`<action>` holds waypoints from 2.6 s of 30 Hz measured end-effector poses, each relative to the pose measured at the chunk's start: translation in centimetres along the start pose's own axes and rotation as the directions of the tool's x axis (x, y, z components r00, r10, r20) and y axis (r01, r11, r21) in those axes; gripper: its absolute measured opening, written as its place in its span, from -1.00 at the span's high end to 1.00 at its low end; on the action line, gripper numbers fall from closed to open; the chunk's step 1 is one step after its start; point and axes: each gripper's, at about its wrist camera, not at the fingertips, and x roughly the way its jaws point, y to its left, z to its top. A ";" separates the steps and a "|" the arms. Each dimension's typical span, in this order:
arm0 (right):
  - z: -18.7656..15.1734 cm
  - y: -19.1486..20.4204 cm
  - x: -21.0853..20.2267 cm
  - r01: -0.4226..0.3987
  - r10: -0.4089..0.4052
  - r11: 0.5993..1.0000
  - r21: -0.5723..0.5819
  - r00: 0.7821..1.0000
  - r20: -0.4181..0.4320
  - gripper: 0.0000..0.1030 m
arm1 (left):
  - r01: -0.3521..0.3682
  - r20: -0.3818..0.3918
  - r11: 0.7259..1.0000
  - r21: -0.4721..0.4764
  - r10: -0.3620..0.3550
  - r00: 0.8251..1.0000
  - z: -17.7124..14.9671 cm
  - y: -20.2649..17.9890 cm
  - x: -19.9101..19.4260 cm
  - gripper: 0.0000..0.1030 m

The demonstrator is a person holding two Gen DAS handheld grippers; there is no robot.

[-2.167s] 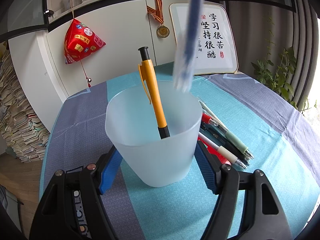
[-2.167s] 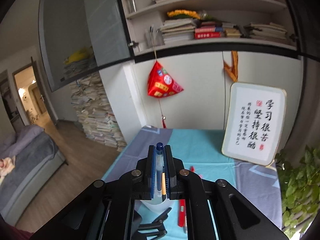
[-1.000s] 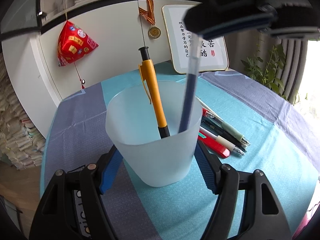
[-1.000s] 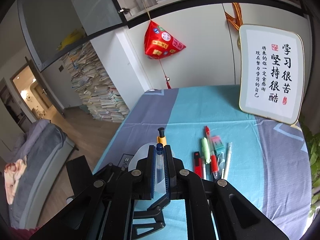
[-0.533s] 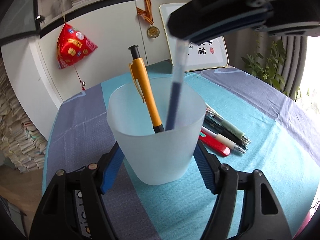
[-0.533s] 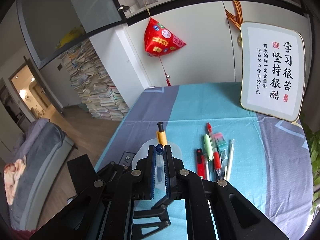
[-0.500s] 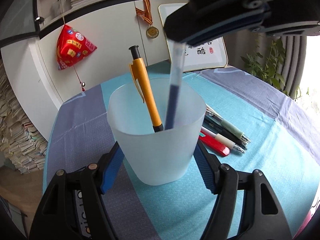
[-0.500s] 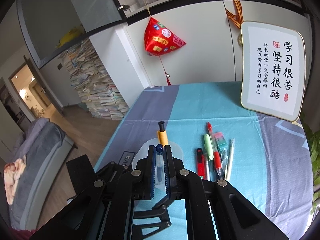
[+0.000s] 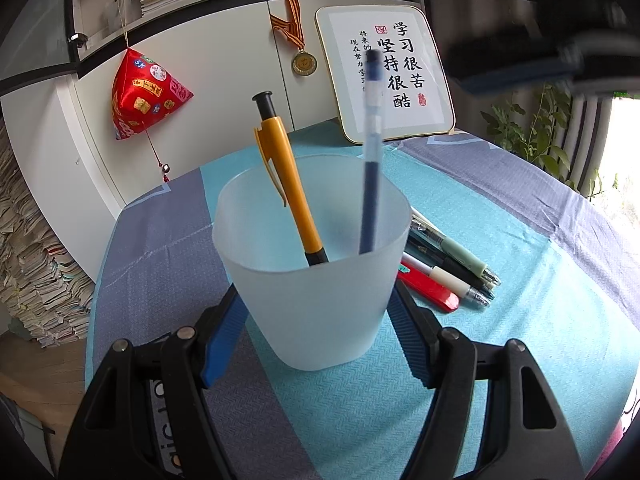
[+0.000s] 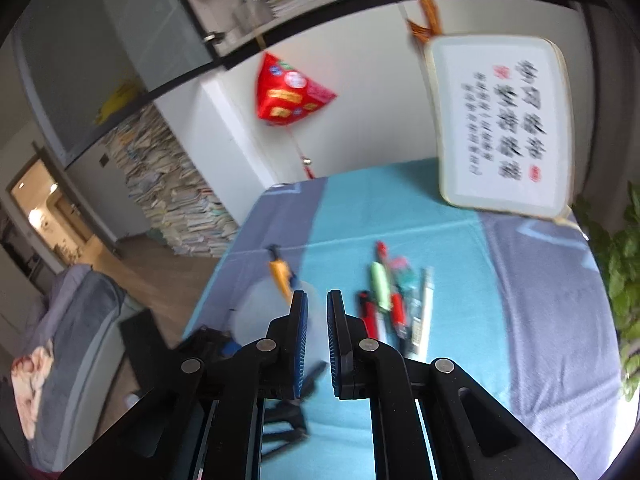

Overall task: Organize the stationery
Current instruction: 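Lower the blue pen into the cup beside the pencil and release, then grasp the clear gel pen with the right gripper and lift it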

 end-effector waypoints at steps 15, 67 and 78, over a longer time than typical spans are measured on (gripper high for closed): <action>-6.8 -4.7 4.3 0.161 -0.158 0.987 0.005 0.974 -0.164 0.83 | -0.006 0.003 1.000 0.012 0.006 1.000 -0.1 -0.1 -0.2 -0.34; -6.5 -3.5 5.7 0.229 -0.331 0.915 -0.331 0.896 -0.297 0.50 | 0.000 0.005 1.000 0.006 0.000 1.000 0.0 -0.3 -0.1 -0.34; -5.9 -2.4 7.8 0.234 -0.368 0.884 -0.404 0.883 -0.293 0.59 | -0.001 0.007 1.000 0.009 0.001 1.000 0.0 -0.2 -0.1 -0.34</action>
